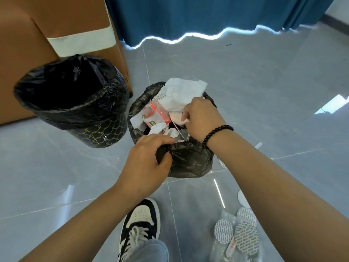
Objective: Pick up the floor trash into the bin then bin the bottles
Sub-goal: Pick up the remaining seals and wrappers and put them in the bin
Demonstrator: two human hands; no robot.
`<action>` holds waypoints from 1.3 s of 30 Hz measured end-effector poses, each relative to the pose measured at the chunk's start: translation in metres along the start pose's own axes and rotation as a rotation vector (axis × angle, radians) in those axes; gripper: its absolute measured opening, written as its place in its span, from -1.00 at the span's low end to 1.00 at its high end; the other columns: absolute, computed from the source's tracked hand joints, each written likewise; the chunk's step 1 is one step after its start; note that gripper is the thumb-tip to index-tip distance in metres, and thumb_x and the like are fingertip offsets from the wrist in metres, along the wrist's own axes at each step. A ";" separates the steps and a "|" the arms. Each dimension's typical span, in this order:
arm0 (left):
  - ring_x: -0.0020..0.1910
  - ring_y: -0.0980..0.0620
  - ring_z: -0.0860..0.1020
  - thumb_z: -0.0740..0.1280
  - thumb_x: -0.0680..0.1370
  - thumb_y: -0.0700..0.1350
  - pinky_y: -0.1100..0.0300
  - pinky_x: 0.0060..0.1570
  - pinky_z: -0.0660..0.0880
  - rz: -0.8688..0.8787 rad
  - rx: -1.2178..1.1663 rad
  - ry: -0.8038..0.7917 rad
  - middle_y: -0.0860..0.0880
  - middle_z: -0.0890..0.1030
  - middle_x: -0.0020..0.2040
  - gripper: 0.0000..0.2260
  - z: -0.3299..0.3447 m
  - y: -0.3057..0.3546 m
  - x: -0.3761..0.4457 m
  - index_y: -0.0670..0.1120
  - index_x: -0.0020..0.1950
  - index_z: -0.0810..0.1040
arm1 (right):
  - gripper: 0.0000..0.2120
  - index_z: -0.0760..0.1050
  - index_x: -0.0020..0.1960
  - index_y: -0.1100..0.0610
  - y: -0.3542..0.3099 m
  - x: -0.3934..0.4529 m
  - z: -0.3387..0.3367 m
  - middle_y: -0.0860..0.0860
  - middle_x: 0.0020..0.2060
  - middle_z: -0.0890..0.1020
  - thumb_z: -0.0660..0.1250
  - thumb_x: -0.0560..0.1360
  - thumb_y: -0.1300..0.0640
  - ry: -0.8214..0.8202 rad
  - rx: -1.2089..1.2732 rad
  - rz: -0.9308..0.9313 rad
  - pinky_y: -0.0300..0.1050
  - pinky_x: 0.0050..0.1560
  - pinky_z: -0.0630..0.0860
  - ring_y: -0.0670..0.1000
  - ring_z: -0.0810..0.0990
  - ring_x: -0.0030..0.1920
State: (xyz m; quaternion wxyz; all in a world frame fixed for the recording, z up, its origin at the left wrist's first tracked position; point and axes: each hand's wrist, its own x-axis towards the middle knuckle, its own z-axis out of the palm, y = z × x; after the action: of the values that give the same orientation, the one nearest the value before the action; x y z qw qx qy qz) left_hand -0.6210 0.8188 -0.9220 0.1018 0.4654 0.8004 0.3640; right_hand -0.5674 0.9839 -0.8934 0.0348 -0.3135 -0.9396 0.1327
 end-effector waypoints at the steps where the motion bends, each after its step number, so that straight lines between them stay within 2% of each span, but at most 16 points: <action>1: 0.14 0.11 0.49 0.37 0.47 -0.28 0.33 0.18 0.39 0.005 0.009 -0.009 0.12 0.59 0.10 -0.68 0.001 -0.002 -0.001 -0.01 0.17 0.61 | -0.77 0.58 0.08 0.18 -0.002 0.002 0.001 0.12 0.10 0.52 0.25 0.47 0.31 -0.038 -0.018 -0.006 -0.05 0.14 0.50 0.10 0.51 0.13; 3: 0.17 0.14 0.46 0.38 0.47 -0.28 0.49 0.17 0.28 0.011 0.017 -0.024 0.14 0.57 0.11 -0.67 0.003 -0.004 -0.001 -0.01 0.18 0.61 | -0.79 0.59 0.06 0.16 -0.006 0.005 0.005 0.09 0.05 0.57 0.25 0.48 0.25 -0.102 -0.060 -0.028 0.00 0.24 0.43 0.10 0.52 0.13; 5: 0.18 0.18 0.44 0.38 0.47 -0.27 0.56 0.15 0.23 0.004 0.020 -0.037 0.15 0.56 0.11 -0.67 0.004 -0.005 0.000 0.00 0.19 0.60 | -0.88 0.55 -0.11 0.13 -0.010 0.006 0.008 0.03 -0.16 0.56 0.23 0.50 0.21 -0.194 -0.140 -0.083 0.05 0.29 0.35 0.09 0.51 0.08; 7: 0.19 0.19 0.42 0.38 0.48 -0.27 0.55 0.15 0.24 0.003 0.022 -0.051 0.13 0.56 0.14 -0.67 0.004 -0.005 -0.001 0.01 0.20 0.59 | -0.89 0.43 -0.20 0.11 -0.012 0.004 0.008 -0.01 -0.34 0.39 0.22 0.50 0.23 -0.298 -0.207 -0.132 -0.07 0.05 0.42 0.05 0.46 -0.07; 9: 0.21 0.20 0.41 0.37 0.48 -0.27 0.55 0.16 0.23 0.011 0.024 -0.063 0.13 0.55 0.15 -0.67 0.005 -0.006 -0.001 0.01 0.20 0.59 | -0.94 0.43 -0.12 0.12 -0.010 0.002 0.007 -0.02 -0.33 0.37 0.21 0.51 0.21 -0.362 -0.250 -0.145 -0.08 -0.08 0.40 0.03 0.42 -0.14; 12: 0.20 0.23 0.39 0.37 0.48 -0.28 0.62 0.16 0.20 0.021 0.032 -0.068 0.15 0.54 0.16 -0.67 0.005 -0.008 -0.001 0.01 0.20 0.59 | -0.83 0.49 0.00 0.12 -0.003 0.001 0.009 0.00 -0.15 0.46 0.13 0.54 0.19 -0.448 -0.266 -0.121 -0.07 -0.04 0.30 0.02 0.41 -0.11; 14: 0.20 0.24 0.39 0.38 0.47 -0.29 0.64 0.16 0.18 0.021 0.026 -0.065 0.16 0.54 0.16 -0.66 0.006 -0.009 -0.002 0.01 0.19 0.59 | -0.74 0.54 0.08 0.09 0.002 0.000 0.008 0.00 -0.08 0.51 0.11 0.53 0.21 -0.450 -0.176 -0.097 -0.09 -0.02 0.31 0.02 0.44 -0.09; 17: 0.21 0.27 0.39 0.38 0.47 -0.29 0.59 0.19 0.21 0.015 -0.003 -0.051 0.21 0.53 0.14 -0.65 0.006 -0.009 -0.002 0.03 0.18 0.59 | -0.73 0.57 0.05 0.09 0.011 -0.003 0.007 0.00 -0.02 0.61 0.13 0.52 0.26 -0.267 0.127 -0.023 -0.17 -0.07 0.49 0.00 0.52 -0.10; 20: 0.22 0.28 0.40 0.37 0.47 -0.29 0.48 0.22 0.28 0.010 -0.025 -0.040 0.24 0.52 0.14 -0.65 0.006 -0.009 -0.003 0.05 0.18 0.59 | -0.76 0.55 0.01 0.10 0.021 -0.009 0.011 0.01 -0.10 0.63 0.15 0.51 0.29 -0.034 0.382 0.041 -0.37 -0.23 0.43 -0.04 0.56 -0.15; 25: 0.22 0.30 0.42 0.37 0.46 -0.31 0.42 0.21 0.36 0.040 -0.056 0.014 0.23 0.54 0.14 -0.65 0.005 -0.008 -0.006 0.05 0.15 0.60 | -0.79 0.57 -0.10 0.03 0.036 -0.035 0.008 -0.08 -0.26 0.66 0.26 0.49 0.30 0.267 0.683 0.022 -0.45 -0.24 0.46 -0.16 0.61 -0.25; 28: 0.21 0.28 0.44 0.32 0.45 -0.24 0.42 0.20 0.37 0.090 -0.067 0.054 0.20 0.55 0.13 -0.70 0.006 -0.004 -0.010 0.05 0.12 0.61 | -0.77 0.58 -0.10 0.06 0.056 -0.063 0.009 -0.09 -0.27 0.67 0.28 0.47 0.36 0.421 0.812 0.104 -0.38 -0.15 0.52 -0.13 0.64 -0.22; 30: 0.20 0.27 0.45 0.29 0.45 -0.19 0.45 0.18 0.36 0.118 -0.077 0.049 0.19 0.56 0.12 -0.72 0.008 0.000 -0.013 0.06 0.10 0.62 | -0.77 0.58 -0.10 0.11 0.077 -0.079 0.020 -0.03 -0.27 0.68 0.25 0.47 0.40 0.455 0.906 0.255 -0.28 -0.10 0.56 -0.10 0.65 -0.22; 32: 0.19 0.27 0.47 0.29 0.45 -0.18 0.46 0.14 0.39 0.125 -0.088 0.022 0.20 0.57 0.11 -0.73 0.011 0.003 -0.015 0.05 0.08 0.63 | -0.78 0.58 -0.10 0.13 0.100 -0.089 0.042 0.01 -0.25 0.68 0.23 0.48 0.38 0.425 0.931 0.453 -0.22 -0.10 0.55 -0.03 0.65 -0.17; 35: 0.18 0.29 0.46 0.29 0.44 -0.18 0.48 0.17 0.35 0.144 -0.075 -0.023 0.22 0.57 0.09 -0.74 0.018 0.008 -0.014 0.03 0.06 0.64 | -0.83 0.57 0.01 0.13 0.132 -0.095 0.088 0.05 -0.07 0.65 0.30 0.46 0.30 0.214 0.715 0.628 -0.25 -0.12 0.45 0.06 0.61 -0.05; 37: 0.16 0.28 0.47 0.29 0.44 -0.19 0.48 0.17 0.34 0.147 -0.075 -0.050 0.20 0.58 0.08 -0.75 0.023 0.010 -0.011 0.01 0.05 0.65 | -0.71 0.51 0.18 0.15 0.144 -0.096 0.117 0.10 0.19 0.54 0.36 0.46 0.22 0.038 0.588 0.619 -0.19 0.11 0.42 0.10 0.53 0.11; 39: 0.16 0.25 0.49 0.29 0.44 -0.19 0.44 0.16 0.37 0.149 -0.072 -0.081 0.18 0.60 0.07 -0.75 0.026 0.013 -0.009 0.00 0.04 0.65 | -0.52 0.38 0.36 0.08 0.153 -0.095 0.135 0.15 0.39 0.31 0.37 0.47 0.09 -0.145 0.427 0.578 -0.09 0.34 0.26 0.18 0.33 0.35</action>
State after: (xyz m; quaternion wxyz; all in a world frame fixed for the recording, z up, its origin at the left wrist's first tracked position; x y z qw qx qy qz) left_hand -0.5946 0.8285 -0.9338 0.1234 0.5338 0.7453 0.3799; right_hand -0.4223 1.0138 -1.0628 -0.0060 -0.5415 -0.7633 0.3521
